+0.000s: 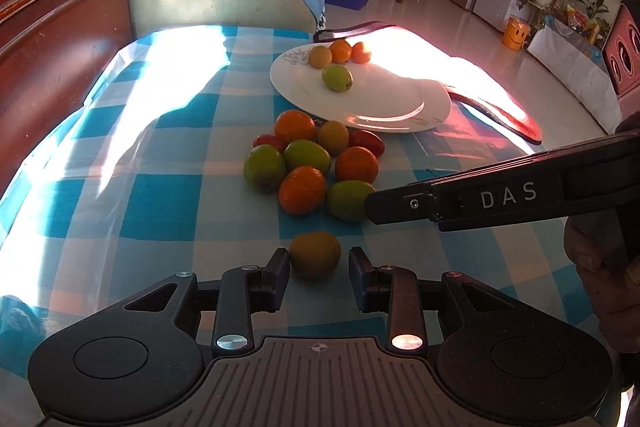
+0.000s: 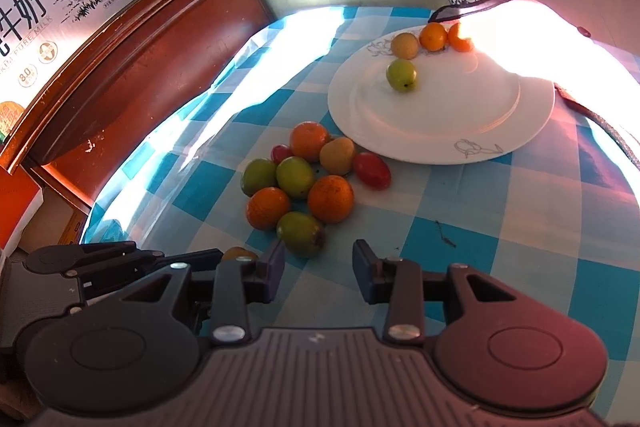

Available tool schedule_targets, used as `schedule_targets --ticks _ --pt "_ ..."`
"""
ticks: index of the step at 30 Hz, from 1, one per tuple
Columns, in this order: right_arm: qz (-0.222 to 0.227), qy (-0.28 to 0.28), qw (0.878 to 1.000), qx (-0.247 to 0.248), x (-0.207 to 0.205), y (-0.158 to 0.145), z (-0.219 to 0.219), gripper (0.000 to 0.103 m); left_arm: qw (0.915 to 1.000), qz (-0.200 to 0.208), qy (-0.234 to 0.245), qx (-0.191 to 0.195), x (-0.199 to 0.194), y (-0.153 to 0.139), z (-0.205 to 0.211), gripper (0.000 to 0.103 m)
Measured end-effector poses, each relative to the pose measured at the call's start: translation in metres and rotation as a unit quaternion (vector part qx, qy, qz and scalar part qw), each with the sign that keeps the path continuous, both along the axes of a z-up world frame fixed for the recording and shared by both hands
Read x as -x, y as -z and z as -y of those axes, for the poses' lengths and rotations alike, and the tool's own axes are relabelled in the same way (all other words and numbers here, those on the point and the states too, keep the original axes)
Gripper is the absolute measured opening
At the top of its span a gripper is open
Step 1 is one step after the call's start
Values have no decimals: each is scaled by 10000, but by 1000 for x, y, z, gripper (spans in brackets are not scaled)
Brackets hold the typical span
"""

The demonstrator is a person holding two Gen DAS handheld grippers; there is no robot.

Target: Organize fruits

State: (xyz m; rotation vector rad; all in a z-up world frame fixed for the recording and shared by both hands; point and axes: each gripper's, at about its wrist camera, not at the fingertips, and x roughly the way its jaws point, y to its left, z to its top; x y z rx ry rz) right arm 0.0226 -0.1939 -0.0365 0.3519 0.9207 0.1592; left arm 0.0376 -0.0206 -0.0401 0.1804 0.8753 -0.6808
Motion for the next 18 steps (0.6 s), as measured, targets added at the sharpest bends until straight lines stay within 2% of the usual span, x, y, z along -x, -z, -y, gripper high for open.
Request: schedule_targets --ticks 18 --pt "17 -107 9997 198 -16 9 -22 43 9999 47 -163 -7 -4 6 0 31"
